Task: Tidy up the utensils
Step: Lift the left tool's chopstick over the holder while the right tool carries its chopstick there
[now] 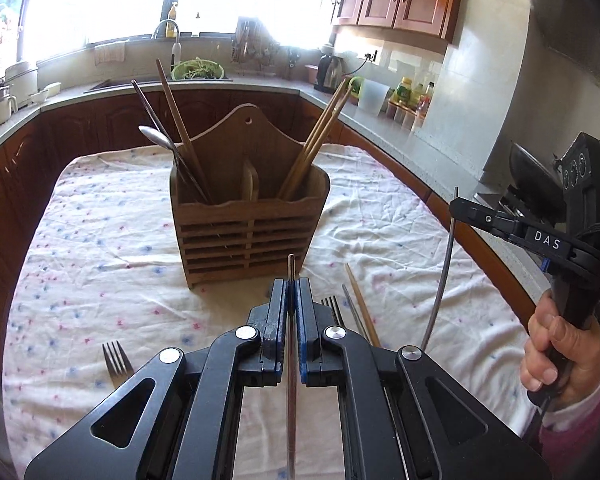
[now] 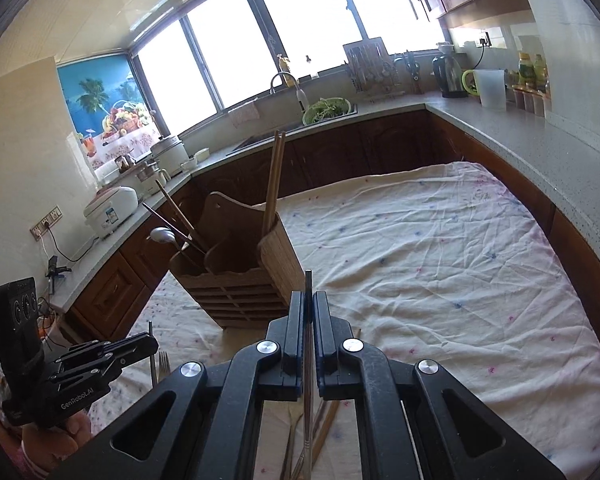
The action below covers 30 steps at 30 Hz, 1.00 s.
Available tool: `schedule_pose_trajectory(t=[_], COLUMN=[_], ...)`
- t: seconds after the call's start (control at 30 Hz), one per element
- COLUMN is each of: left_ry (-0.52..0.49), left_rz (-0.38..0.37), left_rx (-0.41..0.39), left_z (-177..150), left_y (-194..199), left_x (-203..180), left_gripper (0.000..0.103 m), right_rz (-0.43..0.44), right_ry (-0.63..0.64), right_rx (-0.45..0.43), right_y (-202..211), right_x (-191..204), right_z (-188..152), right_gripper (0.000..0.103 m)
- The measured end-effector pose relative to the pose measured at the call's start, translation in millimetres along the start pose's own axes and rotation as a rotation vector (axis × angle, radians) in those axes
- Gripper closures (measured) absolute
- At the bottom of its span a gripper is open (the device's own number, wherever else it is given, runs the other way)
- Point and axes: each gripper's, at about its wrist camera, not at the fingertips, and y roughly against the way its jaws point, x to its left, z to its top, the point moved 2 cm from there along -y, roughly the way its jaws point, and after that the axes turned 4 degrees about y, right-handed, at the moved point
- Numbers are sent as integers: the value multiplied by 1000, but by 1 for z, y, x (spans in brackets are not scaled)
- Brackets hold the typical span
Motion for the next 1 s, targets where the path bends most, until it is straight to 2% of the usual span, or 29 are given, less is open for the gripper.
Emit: schedule_pose_trajectory(t=[0.27,0.5,1.0], left_ry=[3,18,54], left_rz=[2,16,28], left_rx=[-100,-169,-236], left_z=[18,33,51], left_y=[37,56,70], left_x=[-1,8,28], left_gripper=[99,99,99], right_rz=[25,29,45], right_ry=[37,62,76], right_rx=[-80,-123,-151], right_y=[26,32,23], right_x=[19,31,43], right_z=[23,41,60], right_gripper=[99,99,99])
